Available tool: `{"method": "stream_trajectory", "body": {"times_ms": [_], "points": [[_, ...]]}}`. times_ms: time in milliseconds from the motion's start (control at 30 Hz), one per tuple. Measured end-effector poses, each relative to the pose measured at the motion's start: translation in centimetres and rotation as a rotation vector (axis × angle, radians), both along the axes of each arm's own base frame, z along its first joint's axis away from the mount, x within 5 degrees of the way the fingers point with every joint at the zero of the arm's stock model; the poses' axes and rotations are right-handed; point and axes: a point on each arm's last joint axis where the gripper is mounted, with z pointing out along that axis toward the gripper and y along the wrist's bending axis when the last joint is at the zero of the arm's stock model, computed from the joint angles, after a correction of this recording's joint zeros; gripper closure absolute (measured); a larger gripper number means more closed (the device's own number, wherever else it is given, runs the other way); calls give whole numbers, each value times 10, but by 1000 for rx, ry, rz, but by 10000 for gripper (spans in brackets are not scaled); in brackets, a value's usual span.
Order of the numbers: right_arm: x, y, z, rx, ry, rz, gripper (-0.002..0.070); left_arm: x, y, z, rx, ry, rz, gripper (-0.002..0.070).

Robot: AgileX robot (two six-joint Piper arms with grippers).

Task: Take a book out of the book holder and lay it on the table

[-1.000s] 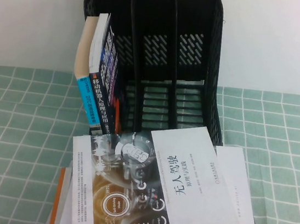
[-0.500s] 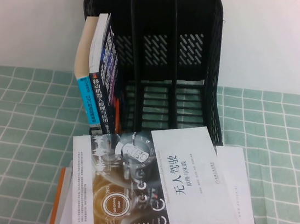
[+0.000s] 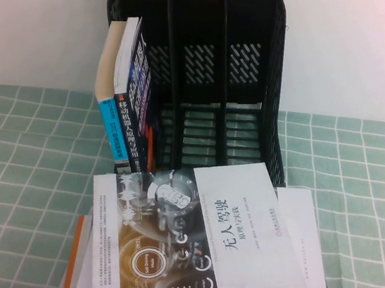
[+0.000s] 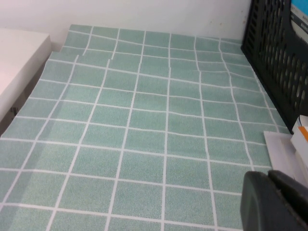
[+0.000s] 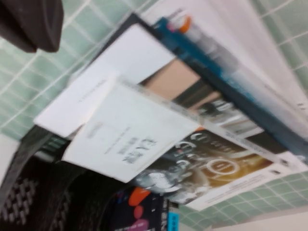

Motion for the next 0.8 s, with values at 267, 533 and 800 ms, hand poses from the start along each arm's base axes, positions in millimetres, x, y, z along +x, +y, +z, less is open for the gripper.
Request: {"method": "stream_trajectory", "body": {"times_ms": [267, 533, 800], "points": [[27, -16, -11, -13, -379, -332, 678, 0, 0, 0, 0, 0, 0, 678], [29, -34, -33, -131, -476, -634, 678, 0, 0, 0, 0, 0, 0, 678], [25, -38, -70, -123, -41, -696, 678, 0, 0, 0, 2, 1, -1, 678]]}}
